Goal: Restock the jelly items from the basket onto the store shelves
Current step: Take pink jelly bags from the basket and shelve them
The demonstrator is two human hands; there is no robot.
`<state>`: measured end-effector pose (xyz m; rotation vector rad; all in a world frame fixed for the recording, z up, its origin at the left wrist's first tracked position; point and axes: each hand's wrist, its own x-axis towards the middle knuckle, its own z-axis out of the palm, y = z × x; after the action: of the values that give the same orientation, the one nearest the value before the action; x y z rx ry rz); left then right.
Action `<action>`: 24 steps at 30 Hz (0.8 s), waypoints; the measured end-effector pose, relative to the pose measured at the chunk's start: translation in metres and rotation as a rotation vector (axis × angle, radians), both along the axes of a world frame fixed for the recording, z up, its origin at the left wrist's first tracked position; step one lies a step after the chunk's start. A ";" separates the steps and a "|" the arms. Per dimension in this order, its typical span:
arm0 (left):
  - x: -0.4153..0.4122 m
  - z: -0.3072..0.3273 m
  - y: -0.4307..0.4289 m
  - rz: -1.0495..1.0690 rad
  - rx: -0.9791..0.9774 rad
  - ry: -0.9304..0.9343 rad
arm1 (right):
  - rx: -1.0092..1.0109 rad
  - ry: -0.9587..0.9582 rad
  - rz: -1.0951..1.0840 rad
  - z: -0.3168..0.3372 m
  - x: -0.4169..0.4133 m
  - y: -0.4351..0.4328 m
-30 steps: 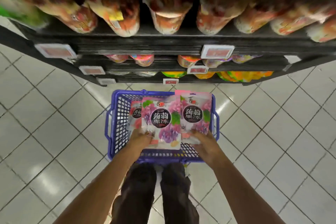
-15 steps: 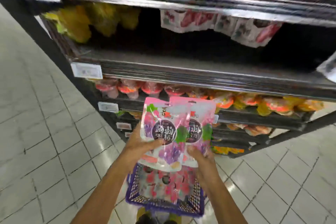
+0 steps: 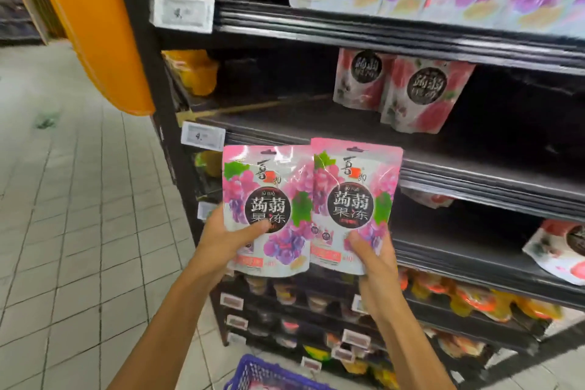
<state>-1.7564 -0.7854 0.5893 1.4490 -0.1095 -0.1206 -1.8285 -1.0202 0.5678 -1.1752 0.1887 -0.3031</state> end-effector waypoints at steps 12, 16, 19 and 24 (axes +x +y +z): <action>0.081 0.131 0.058 -0.011 -0.075 -0.399 | -0.189 -0.366 -0.162 0.135 0.061 0.051; 0.099 0.167 0.075 -0.072 -0.072 -0.493 | -0.342 -0.411 -0.278 0.182 0.076 0.072; 0.112 0.184 0.086 -0.097 -0.058 -0.517 | -0.437 -0.434 -0.343 0.211 0.086 0.085; 0.131 0.199 0.098 -0.138 -0.031 -0.511 | -0.528 -0.432 -0.422 0.249 0.103 0.098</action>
<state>-1.6253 -0.6871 0.7879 1.4137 -0.6264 0.1422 -1.7250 -0.9218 0.8167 -1.5521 -0.0312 -1.0136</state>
